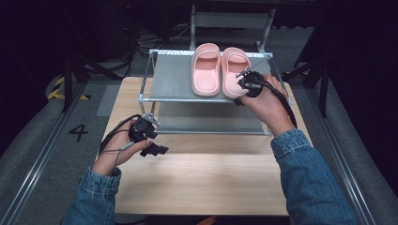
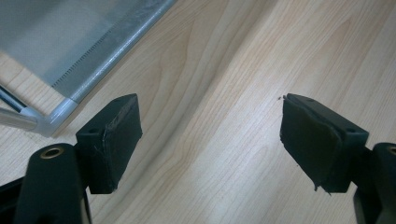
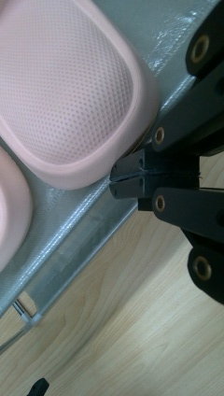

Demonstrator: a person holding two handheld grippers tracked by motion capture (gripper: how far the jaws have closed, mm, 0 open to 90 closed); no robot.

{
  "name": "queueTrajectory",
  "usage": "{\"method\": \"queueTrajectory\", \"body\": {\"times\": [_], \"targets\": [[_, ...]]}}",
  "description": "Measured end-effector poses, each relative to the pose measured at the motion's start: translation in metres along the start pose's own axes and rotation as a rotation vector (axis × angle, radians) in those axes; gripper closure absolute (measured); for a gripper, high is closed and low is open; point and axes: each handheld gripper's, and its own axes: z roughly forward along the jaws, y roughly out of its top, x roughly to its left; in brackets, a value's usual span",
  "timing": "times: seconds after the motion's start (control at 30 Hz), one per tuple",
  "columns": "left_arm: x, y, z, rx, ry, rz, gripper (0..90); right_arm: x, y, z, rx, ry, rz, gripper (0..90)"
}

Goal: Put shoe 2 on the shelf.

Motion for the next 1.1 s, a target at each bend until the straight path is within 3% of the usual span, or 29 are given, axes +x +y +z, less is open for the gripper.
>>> {"method": "queueTrajectory", "body": {"times": [0.6, 1.1], "targets": [[0.001, 0.0, 0.0, -0.011, -0.006, -0.005, 21.5, -0.002, 0.009, 0.012, 0.021, 0.036, 0.022, 87.3], [0.002, 0.004, 0.001, -0.018, -0.011, 0.004, 21.5, 0.0, -0.006, -0.012, -0.053, 0.032, 0.034, 77.2]]}}
